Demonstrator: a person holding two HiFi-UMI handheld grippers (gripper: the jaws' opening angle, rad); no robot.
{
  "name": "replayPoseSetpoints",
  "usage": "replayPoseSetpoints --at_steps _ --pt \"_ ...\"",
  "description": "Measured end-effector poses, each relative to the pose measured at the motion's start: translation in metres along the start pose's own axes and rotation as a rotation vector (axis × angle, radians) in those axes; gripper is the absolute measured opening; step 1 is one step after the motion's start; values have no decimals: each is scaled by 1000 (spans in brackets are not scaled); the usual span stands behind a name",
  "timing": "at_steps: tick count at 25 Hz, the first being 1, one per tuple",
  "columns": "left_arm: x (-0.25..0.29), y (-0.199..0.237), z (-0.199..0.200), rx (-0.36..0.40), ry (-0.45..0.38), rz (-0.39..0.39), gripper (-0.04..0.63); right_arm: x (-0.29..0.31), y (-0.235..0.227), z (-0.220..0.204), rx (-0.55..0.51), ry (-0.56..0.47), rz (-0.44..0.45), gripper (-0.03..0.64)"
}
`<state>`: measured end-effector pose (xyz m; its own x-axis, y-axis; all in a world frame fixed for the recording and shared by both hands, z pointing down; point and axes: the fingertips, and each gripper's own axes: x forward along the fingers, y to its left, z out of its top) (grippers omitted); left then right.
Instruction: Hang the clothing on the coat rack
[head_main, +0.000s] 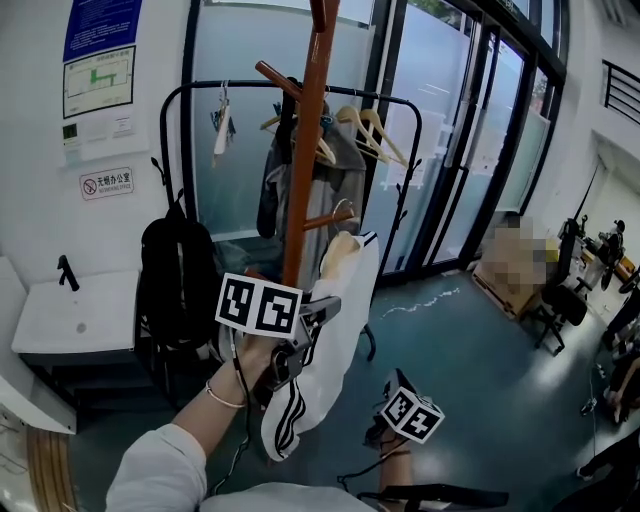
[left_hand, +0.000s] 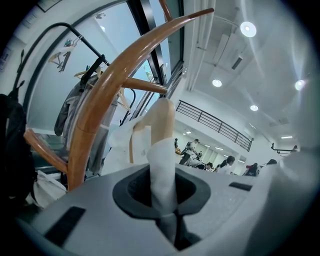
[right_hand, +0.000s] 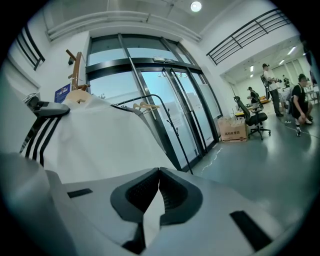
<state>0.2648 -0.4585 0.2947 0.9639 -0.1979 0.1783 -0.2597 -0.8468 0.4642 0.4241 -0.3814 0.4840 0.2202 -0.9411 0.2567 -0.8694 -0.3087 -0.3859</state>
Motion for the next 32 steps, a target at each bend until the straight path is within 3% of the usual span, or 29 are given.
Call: replayPoseSetpoints --at_steps 32 --pt "1 44 -11 -70 12 54 44 6 1 -17 19 36 -17 23"
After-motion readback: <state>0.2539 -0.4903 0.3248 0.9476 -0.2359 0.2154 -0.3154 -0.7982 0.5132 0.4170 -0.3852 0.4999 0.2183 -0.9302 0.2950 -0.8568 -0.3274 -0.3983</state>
